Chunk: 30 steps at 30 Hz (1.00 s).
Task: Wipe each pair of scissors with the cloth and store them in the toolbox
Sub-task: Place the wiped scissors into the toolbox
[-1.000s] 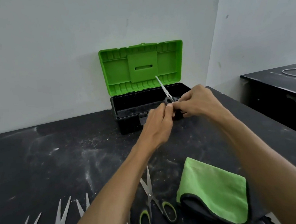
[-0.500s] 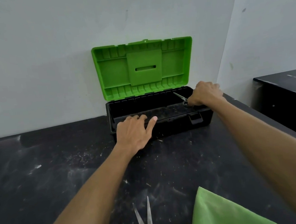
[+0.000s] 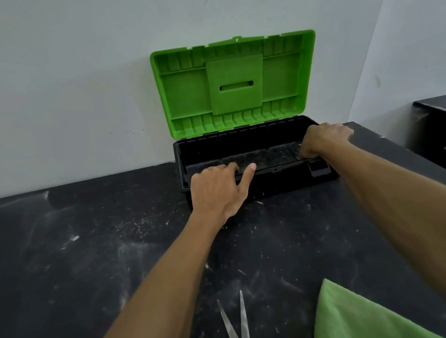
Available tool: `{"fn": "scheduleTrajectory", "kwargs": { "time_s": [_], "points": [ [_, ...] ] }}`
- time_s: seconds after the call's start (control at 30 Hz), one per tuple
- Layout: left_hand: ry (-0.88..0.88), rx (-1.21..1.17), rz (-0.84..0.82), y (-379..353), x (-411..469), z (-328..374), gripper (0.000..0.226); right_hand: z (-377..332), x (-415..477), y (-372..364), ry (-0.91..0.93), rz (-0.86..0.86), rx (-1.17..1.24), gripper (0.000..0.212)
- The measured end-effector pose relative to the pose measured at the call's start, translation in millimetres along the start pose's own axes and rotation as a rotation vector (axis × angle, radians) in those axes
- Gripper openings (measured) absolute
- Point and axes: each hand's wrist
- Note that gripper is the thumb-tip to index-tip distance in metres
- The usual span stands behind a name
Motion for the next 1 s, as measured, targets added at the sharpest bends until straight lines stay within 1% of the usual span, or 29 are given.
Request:
{"fn": "scheduleTrajectory", "kwargs": {
  "time_s": [0.07, 0.2, 0.3, 0.33, 0.4, 0.47, 0.5, 0.57, 0.67, 0.73, 0.8, 0.87, 0.93, 1.0],
  "points": [
    [-0.002, 0.004, 0.007, 0.3, 0.4, -0.5, 0.069, 1.9, -0.4, -2.6, 0.033, 0.016, 0.074, 0.032],
    [-0.002, -0.023, 0.0, 1.0, 1.6, -1.5, 0.068, 9.3, -6.0, -8.9, 0.127, 0.083, 0.321, 0.034],
    [0.011, -0.056, -0.025, 2.3, 3.1, -4.5, 0.07, 18.4, -19.8, -8.8, 0.209, 0.106, 0.354, 0.044],
    [0.021, -0.082, -0.057, 4.3, 3.9, -5.0, 0.071, 22.7, -26.8, -7.6, 0.237, 0.1, 0.342, 0.046],
    [0.031, -0.128, -0.176, 10.7, 3.9, -5.8, 0.073, 30.5, -43.5, -5.7, 0.278, 0.096, 0.334, 0.051],
    [0.039, -0.154, -0.296, 19.0, 3.1, -6.1, 0.075, 35.1, -61.6, -4.9, 0.3, 0.107, 0.364, 0.053],
    [0.053, -0.185, -0.325, 24.1, -1.1, -5.0, 0.076, 37.0, -72.1, -5.7, 0.311, 0.116, 0.392, 0.053],
    [0.078, -0.263, -0.276, 35.4, -14.7, -1.9, 0.075, 38.5, -95.0, -6.7, 0.344, 0.141, 0.472, 0.053],
    [0.079, -0.357, -0.082, 53.8, -48.5, 2.9, 0.072, 43.1, -134.8, -6.4, 0.441, 0.192, 0.615, 0.054],
    [0.099, -0.446, -0.017, 68.0, -77.5, 3.8, 0.072, 51.4, -164.7, -7.2, 0.539, 0.223, 0.654, 0.053],
    [0.135, -0.526, -0.027, 81.3, -110.8, 4.0, 0.072, 65.0, -197.2, -9.6, 0.649, 0.219, 0.626, 0.049],
    [0.16, -0.558, -0.067, 94.4, -148.1, 8.0, 0.066, 81.6, -233.8, -15.1, 0.745, 0.172, 0.557, 0.051],
    [0.145, -0.542, -0.115, 105.3, -183.0, 16.6, 0.053, 97.3, -266.4, -22.6, 0.816, 0.121, 0.445, 0.055],
    [0.095, -0.537, -0.148, 116.9, -212.5, 29.0, 0.039, 111.8, -291.0, -31.1, 0.842, 0.064, 0.318, 0.059]
  ]
}}
Point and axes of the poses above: each hand's wrist, its own x-axis towards the middle knuckle, its own y-axis out of the back of the hand, z = x × y, and after that the axes turned 14 degrees about -y, right-handed
